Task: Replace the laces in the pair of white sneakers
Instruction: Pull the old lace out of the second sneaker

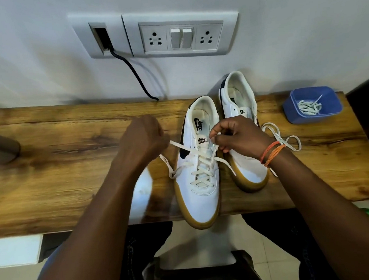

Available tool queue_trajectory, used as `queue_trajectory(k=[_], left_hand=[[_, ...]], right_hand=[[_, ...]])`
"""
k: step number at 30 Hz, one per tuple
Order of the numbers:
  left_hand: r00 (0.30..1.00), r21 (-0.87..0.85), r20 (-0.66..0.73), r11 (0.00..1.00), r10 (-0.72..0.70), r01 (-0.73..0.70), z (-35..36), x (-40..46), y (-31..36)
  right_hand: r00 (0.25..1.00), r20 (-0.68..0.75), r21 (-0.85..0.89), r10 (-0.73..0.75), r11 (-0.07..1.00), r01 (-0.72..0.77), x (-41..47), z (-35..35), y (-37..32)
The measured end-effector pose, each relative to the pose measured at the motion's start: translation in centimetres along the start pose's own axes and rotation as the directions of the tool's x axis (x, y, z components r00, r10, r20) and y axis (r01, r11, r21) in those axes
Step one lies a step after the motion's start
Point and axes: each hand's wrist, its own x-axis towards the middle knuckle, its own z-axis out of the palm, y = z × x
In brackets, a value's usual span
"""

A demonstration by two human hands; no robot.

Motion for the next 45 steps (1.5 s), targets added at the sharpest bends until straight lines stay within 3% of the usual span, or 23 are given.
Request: queue_trajectory(k=[4,7,10,14,17,25,28,30,32,34,37,40,41,43,45], left_hand=[[0.974,-0.147,0.065,0.967,0.218,-0.207,1.6,-0.7,2.7],[0.9,-0.078,0.162,0.914,0.405,-0.398,3.1,-1.9,4.2],[0.86,-0.034,0.21,0.883,0.465,-0.469,4.4,-2.4,4.3],[0.9,-0.085,0.192,0.92,0.391,-0.382,2.8,-1.7,4.3],[0.95,-0.095,0.177,0.965,0.257,-0.243,0.2,-0.9,3.4],[0.945,0.286,0.317,0.958,-0.082,-0.012,-1.4,0.4,-1.9],[0.917,0.36,0.378,0.933,-0.126,-0.02,-0.7,0.6,-1.9],[0.948,0.277,0.319,0.957,-0.008,-0.085,0.1,0.6,-0.9],[0.969,0.027,0.185,0.985,0.161,-0.169,0.8,0.3,0.7],[0.93,-0.169,0.18,0.941,0.321,-0.292,1.2,-0.2,2.2],[0.847,-0.08,0.306,0.898,0.435,-0.432,2.1,-0.3,2.7],[0.873,-0.076,0.225,0.901,0.433,-0.427,2.2,-0.2,2.3],[0.884,-0.112,0.199,0.906,0.424,-0.409,2.1,-0.2,2.1],[0.893,-0.184,0.181,0.906,0.411,-0.38,1.9,-0.3,2.0],[0.899,-0.222,0.184,0.907,0.398,-0.357,1.9,-0.3,2.0]], right_hand=[[1.0,-0.009,-0.005,0.001,1.0,-0.001,0.0,0.1,-0.1],[1.0,-0.017,-0.015,-0.007,1.0,0.007,0.0,0.2,0.0],[1.0,-0.013,-0.026,-0.011,1.0,0.01,0.1,0.2,0.0],[1.0,-0.003,-0.006,-0.003,1.0,0.003,0.0,0.0,0.1],[1.0,0.017,0.019,0.007,1.0,-0.007,0.0,-0.1,0.1],[1.0,0.027,-0.006,0.009,1.0,-0.009,-0.2,-0.3,-0.2],[1.0,0.026,-0.044,0.014,0.999,-0.013,-0.6,0.0,-0.7],[0.998,0.046,-0.049,0.036,0.998,-0.034,-1.0,0.5,-1.1],[0.998,0.054,-0.098,0.016,0.995,-0.01,-1.7,1.5,-1.5],[0.997,0.073,-0.139,0.011,0.99,0.0,-2.4,2.7,-1.7],[0.996,0.076,-0.181,0.04,0.983,-0.026,-2.8,3.9,-1.8],[0.998,-0.015,-0.199,-0.053,0.979,0.049,-3.3,4.4,-1.9],[0.997,-0.048,-0.151,-0.063,0.987,0.055,-3.6,4.5,-1.9],[0.992,-0.078,0.137,0.096,0.987,-0.085,-4.9,4.3,-1.3],[0.949,-0.051,0.454,0.311,0.854,-0.256,-6.3,3.7,-0.3]])
